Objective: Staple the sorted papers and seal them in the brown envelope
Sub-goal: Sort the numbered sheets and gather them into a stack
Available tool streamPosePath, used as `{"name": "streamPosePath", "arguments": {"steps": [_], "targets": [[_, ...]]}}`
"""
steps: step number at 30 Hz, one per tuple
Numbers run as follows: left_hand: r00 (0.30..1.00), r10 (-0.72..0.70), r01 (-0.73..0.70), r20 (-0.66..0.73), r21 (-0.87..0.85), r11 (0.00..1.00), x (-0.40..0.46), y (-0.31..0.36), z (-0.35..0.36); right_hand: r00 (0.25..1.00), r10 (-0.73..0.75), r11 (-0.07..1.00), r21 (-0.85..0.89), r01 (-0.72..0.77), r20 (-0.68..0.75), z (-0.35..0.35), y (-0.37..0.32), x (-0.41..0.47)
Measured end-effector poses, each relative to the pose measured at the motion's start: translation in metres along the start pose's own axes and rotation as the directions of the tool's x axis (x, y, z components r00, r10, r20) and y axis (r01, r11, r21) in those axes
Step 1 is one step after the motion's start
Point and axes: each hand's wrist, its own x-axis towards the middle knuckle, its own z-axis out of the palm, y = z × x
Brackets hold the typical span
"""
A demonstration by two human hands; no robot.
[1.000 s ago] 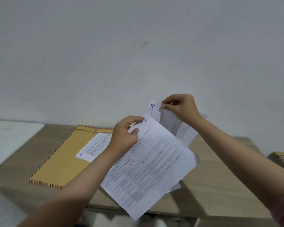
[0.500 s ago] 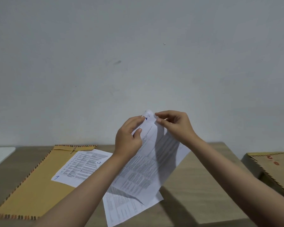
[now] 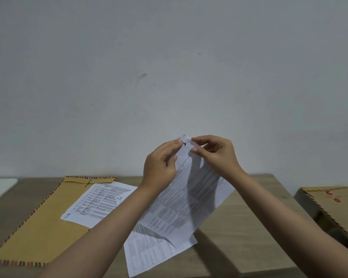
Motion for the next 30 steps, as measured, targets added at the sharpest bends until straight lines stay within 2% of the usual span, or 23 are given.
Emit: {"name": "streamPosePath", "arguments": {"steps": [3, 7, 13, 19, 28, 30], "targets": [[0.998, -0.056, 0.057, 0.024, -0.037, 0.998, 0.003, 0.001, -0.001, 1.0, -0.004, 1.0, 0.004, 0.004, -0.01, -0.002, 0.001, -0.001], [0.982, -0.179, 0.186, 0.051, -0.188, 0.965, 0.007, 0.009, -0.004, 1.0, 0.01, 1.0, -0.001, -0.01, -0.022, -0.004, 0.004, -0.003], [0.984, -0.172, 0.179, 0.047, -0.23, 0.957, 0.004, 0.011, -0.001, 0.998, -0.023, 0.999, -0.039, 0.021, -0.052, -0.003, 0.009, -0.004], [0.969, -0.236, 0.246, 0.067, -0.251, 0.936, 0.005, 0.01, -0.002, 0.992, -0.067, 0.993, -0.102, 0.056, -0.105, 0.006, 0.015, -0.003], [0.934, -0.351, 0.354, 0.061, -0.281, 0.892, 0.008, 0.007, -0.015, 0.993, -0.115, 0.973, -0.198, 0.118, 0.028, 0.011, 0.019, -0.003], [0.927, -0.371, 0.37, 0.054, -0.297, 0.881, 0.008, 0.007, -0.016, 0.991, -0.132, 0.97, -0.201, 0.133, 0.021, 0.014, 0.022, -0.004]]}}
